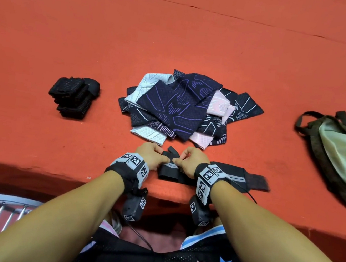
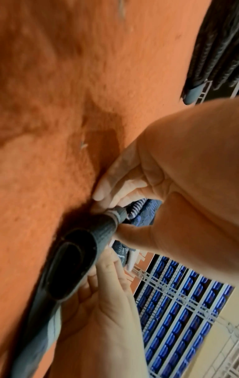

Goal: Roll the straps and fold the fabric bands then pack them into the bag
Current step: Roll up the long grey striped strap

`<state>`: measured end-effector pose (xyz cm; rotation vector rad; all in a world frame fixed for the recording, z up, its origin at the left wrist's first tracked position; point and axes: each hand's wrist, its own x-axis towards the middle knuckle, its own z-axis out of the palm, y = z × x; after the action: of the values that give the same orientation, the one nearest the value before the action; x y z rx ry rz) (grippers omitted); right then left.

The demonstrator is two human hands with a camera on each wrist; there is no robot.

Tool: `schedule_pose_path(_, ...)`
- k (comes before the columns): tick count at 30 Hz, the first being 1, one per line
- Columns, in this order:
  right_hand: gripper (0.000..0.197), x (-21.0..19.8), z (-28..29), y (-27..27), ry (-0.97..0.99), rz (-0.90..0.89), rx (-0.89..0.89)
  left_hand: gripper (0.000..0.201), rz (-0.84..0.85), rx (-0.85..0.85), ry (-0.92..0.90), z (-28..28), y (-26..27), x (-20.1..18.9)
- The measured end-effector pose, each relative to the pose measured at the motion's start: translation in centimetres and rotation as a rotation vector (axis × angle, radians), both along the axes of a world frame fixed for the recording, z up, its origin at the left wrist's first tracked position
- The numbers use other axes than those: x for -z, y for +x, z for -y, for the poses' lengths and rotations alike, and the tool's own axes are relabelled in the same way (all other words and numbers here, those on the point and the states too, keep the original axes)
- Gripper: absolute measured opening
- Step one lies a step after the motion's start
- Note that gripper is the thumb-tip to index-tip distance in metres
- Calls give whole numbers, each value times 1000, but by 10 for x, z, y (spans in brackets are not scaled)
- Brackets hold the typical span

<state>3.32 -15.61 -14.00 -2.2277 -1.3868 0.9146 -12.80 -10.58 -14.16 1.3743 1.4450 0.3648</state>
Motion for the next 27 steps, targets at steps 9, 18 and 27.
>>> schedule_pose_path(9, 18, -8, -10, -16, -40, -406, 44, 26, 47, -109, 114, -11, -9, -12)
schedule_pose_path(18, 28, -21, -12, -18, -102, -594, 227, 6, 176, -76, 47, -4, -5, -12)
schedule_pose_path(27, 26, -12, 1, 1, -75, -269, 52, 24, 49, -1, 214, 11, 13, 6)
